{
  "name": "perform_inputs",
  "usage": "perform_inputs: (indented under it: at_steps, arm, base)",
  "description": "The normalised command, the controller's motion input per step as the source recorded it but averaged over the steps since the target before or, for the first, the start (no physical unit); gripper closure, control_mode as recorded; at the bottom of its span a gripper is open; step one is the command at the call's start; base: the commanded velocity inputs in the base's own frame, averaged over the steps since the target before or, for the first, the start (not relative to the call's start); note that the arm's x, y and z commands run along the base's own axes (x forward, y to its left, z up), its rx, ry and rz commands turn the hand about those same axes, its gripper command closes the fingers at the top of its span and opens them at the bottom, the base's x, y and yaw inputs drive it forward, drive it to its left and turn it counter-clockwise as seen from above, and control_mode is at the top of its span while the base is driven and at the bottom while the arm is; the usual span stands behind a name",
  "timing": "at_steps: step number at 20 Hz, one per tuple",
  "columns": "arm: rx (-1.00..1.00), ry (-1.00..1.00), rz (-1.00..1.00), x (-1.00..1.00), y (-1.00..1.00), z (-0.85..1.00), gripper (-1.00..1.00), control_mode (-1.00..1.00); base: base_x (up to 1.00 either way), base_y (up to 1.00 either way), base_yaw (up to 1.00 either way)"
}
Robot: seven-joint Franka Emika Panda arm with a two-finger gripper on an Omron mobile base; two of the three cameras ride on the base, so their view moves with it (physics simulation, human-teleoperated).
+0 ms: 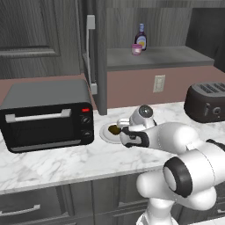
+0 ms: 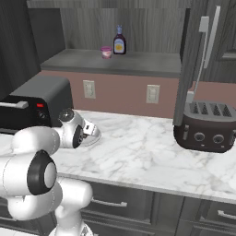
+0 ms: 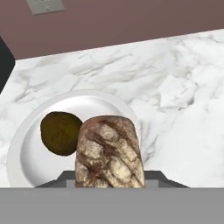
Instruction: Pick the avocado and bread from the counter and place them on the plate. Then pick the jam from the cabinet and place it next to the plate. Lastly close the cabinet door.
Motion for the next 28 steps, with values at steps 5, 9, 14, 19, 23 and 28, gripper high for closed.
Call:
perform_inputs:
  at_steps: [5,9,14,19,23,28]
  arm:
    - [0.0,0.0,0.0,0.03,0.03,-0.22,1.0,-1.0]
    - [0.0,0.0,0.0,0.26,0.0,-0.12,1.0,-1.0]
    - [0.0,0.0,0.0,0.34,0.0,-0.21,1.0,-1.0]
    - [0.0,0.02,0.0,0.34,0.02,-0.34,1.0,-1.0]
    - [0.0,0.01,0.0,0.31,0.01,-0.29,1.0,-1.0]
    - [0.0,0.0,0.0,0.22,0.01,-0.1,-1.0,-1.0]
  base:
    - [0.0,0.0,0.0]
    - [0.0,0.0,0.0]
    - [0.0,0.0,0.0]
    - [0.0,0.0,0.0]
    - [0.0,0.0,0.0]
    - [0.0,0.0,0.0]
